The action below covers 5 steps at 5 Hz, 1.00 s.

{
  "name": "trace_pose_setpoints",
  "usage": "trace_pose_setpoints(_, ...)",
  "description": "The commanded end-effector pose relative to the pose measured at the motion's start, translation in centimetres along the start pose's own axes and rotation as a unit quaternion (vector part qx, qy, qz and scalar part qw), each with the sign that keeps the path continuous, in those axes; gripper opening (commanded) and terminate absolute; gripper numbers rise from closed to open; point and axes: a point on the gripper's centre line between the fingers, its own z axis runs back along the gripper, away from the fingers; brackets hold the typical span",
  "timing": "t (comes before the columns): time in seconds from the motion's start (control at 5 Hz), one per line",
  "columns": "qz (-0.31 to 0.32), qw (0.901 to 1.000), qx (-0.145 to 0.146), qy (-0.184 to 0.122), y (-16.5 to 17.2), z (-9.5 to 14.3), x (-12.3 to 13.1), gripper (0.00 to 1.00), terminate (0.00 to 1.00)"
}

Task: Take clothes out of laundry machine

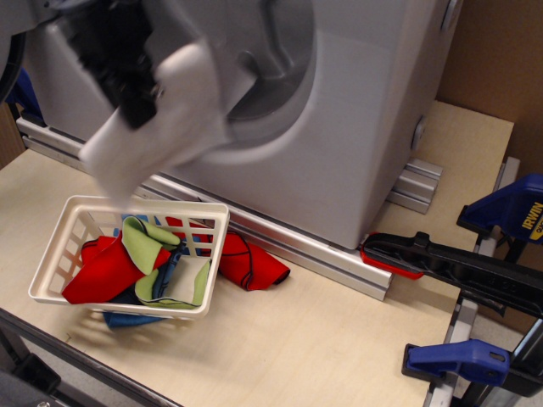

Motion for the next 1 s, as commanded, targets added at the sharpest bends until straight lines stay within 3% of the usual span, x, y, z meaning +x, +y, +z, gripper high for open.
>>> trace_pose_setpoints(0.0, 0.001, 0.9993, 0.022, 0.029, -4.1, 2.7, -5.8, 0.00, 0.00)
trace_pose_setpoints(0.2, -0.002, 0.9985, 0.018, 0.052, -4.3, 1.3, -7.3, 0.00, 0.00)
trace_pose_setpoints(0.4, -0.006, 0.9978, 0.012, 0.065, -2.8, -0.9, -7.3, 0.00, 0.00)
trace_pose_setpoints(0.6, 0.010, 0.9964, 0.055, 0.063, -1.3, -2.7, -6.5, 0.00, 0.00)
trace_pose_setpoints(0.8, 0.010, 0.9966, 0.073, 0.035, 0.1, -4.1, -5.6, 0.00, 0.00)
